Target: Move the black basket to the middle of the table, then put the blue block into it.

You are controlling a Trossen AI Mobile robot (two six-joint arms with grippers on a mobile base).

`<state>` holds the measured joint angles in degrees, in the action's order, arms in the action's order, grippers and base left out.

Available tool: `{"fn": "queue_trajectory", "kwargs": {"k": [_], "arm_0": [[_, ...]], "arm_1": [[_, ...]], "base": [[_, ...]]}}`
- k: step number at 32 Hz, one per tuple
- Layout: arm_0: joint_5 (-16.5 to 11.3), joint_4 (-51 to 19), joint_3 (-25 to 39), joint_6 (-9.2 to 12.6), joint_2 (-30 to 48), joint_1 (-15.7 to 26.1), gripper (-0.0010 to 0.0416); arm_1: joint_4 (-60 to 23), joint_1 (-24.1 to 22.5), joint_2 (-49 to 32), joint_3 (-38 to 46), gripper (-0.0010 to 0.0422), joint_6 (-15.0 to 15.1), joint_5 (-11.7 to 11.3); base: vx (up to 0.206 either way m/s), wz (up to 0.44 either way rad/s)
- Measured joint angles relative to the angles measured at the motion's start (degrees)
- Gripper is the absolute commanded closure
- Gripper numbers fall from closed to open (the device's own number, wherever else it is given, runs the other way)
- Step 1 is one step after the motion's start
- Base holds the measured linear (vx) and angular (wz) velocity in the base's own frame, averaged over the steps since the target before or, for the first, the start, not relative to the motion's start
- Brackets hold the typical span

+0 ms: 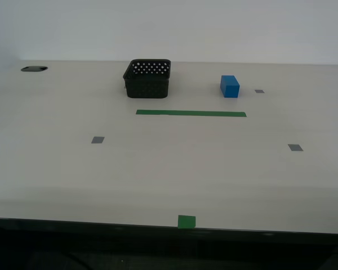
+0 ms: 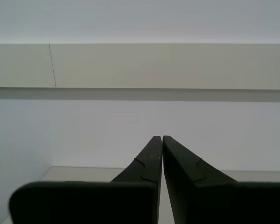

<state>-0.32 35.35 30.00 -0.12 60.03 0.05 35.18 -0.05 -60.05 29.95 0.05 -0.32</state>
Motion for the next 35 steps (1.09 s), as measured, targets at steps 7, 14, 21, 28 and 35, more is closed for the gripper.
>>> {"fn": "queue_trajectory", "kwargs": {"k": [7,14,21,28,35], "arm_0": [[0.00,0.00,0.00,0.00,0.00,0.00,0.0405],[0.00,0.00,0.00,0.00,0.00,0.00,0.0405],[0.00,-0.02,0.00,0.00,0.00,-0.02,0.0405],[-0.02,-0.02,0.00,-0.02,0.02,-0.02,0.0405],[-0.02,-0.02,0.00,0.00,0.00,0.00,0.0405]], "arm_1": [[-0.04,0.00,0.00,0.00,0.0412,0.00,0.00],[-0.04,0.00,0.00,0.00,0.0412,0.00,0.00],[-0.02,0.00,0.00,0.00,0.0412,0.00,0.00],[-0.02,0.00,0.00,0.00,0.0412,0.00,0.00],[-0.02,0.00,0.00,0.00,0.0412,0.00,0.00]], "base": [[0.000,0.000],[0.000,0.000],[0.000,0.000],[0.000,0.000],[0.000,0.000]]}}
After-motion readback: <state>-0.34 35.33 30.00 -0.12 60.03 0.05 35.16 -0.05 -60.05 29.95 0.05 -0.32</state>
